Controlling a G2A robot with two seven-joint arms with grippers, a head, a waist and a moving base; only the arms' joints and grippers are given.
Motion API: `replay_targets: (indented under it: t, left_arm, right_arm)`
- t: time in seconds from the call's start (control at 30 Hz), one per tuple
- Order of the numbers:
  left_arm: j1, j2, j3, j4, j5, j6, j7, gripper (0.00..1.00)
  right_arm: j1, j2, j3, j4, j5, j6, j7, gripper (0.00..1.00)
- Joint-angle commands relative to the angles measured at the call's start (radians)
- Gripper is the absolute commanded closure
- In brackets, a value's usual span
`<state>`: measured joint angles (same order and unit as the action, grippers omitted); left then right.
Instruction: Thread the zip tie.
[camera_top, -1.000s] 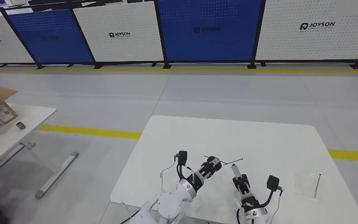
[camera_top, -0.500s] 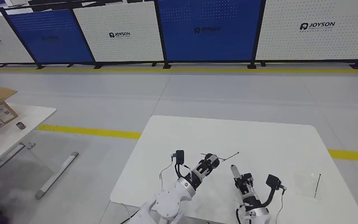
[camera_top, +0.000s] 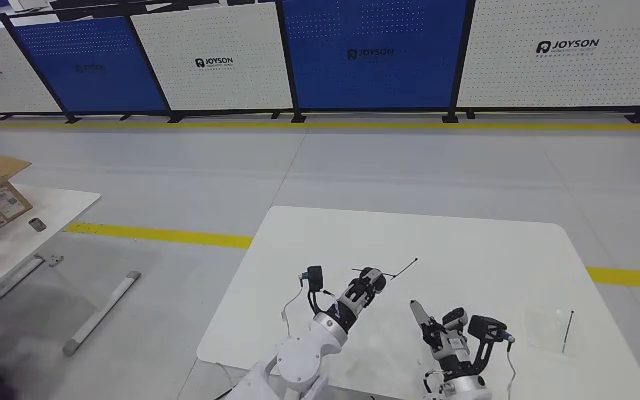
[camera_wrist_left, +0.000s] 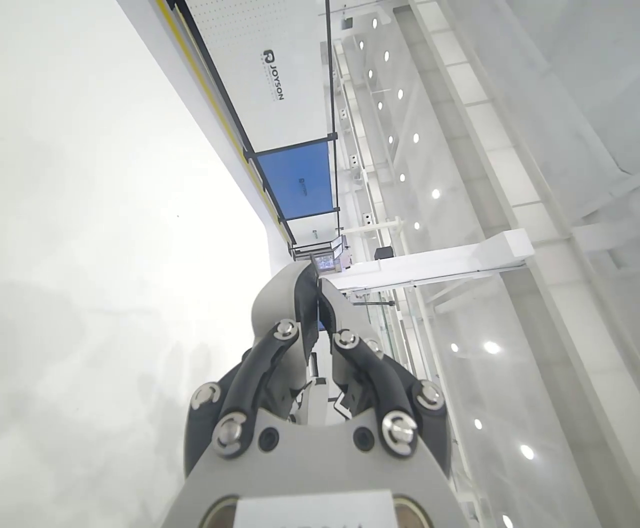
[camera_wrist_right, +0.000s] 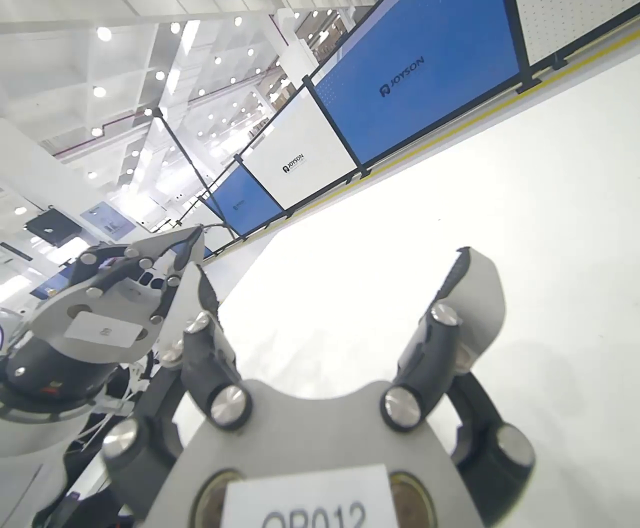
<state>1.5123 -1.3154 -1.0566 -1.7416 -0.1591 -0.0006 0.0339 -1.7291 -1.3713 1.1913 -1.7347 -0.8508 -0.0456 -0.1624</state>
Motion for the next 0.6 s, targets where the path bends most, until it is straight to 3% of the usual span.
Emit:
replay_targets:
  t: [0.0,0.1,0.37,0.57]
  left_arm:
    - [0.0,0.0,0.0,0.0,0.0,0.0,0.0,1.0]
    - [0.0,0.0,0.002,0.001,-0.002,-0.001,-0.001,1.0]
    - [0.004,-0.002,0.006,-0.004,-0.001,-0.004,0.014,1.0]
    - [0.011,-0.002,0.004,-0.012,-0.005,-0.006,0.017,1.0]
  right_arm:
    - [0.0,0.0,0.0,0.0,0.0,0.0,0.0,0.0]
    - [0.019,0.001,-0.012,0.022,-0.065,0.008,0.014,0.0]
    - [0.081,0.013,-0.031,0.08,-0.304,-0.048,-0.009,0.0]
    - [0.094,0.014,-0.036,0.086,-0.341,-0.037,0.011,0.0]
